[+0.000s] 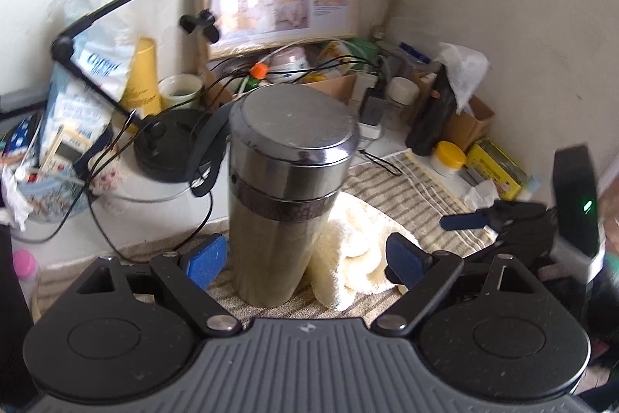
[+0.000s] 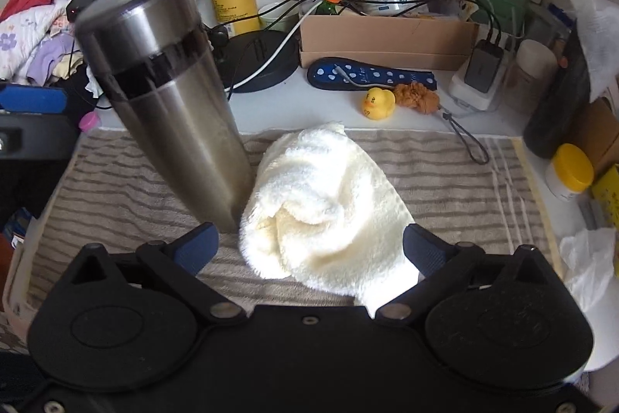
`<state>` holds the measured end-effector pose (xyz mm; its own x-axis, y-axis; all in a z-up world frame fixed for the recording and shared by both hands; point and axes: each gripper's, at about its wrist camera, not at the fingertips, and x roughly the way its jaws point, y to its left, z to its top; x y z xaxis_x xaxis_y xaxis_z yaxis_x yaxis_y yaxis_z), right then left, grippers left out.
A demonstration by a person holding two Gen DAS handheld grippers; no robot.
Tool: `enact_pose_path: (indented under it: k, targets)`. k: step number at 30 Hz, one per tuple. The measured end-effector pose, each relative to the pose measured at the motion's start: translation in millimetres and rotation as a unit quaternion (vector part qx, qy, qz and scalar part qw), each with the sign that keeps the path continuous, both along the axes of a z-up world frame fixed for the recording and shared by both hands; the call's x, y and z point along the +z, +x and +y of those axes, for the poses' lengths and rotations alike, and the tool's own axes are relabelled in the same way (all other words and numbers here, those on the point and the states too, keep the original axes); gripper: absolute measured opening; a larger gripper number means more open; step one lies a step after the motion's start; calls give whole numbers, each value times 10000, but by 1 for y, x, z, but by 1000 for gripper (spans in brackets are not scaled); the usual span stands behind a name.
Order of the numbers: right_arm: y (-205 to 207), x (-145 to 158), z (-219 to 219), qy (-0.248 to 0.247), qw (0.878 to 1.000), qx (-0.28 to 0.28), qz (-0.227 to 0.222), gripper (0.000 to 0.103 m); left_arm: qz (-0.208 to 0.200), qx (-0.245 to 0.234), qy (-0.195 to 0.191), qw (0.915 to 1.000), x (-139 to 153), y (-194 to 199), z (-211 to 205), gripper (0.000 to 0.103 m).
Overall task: Clean container
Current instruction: 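Move the right gripper to the cream towel and close on it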
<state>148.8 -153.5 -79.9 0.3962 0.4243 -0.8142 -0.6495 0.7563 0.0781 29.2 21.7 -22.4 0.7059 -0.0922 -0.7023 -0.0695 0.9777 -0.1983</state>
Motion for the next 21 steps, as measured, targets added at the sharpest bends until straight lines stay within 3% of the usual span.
enact_pose_path:
  k: [4, 21]
  targets:
    - [10, -23, 5, 292, 9989, 221, 307, 102, 183, 245, -8, 9995, -5, 1, 1, 89]
    - [38, -73, 24, -140, 9941, 1027, -304, 101, 537, 875, 100, 9947, -11, 5, -8, 89]
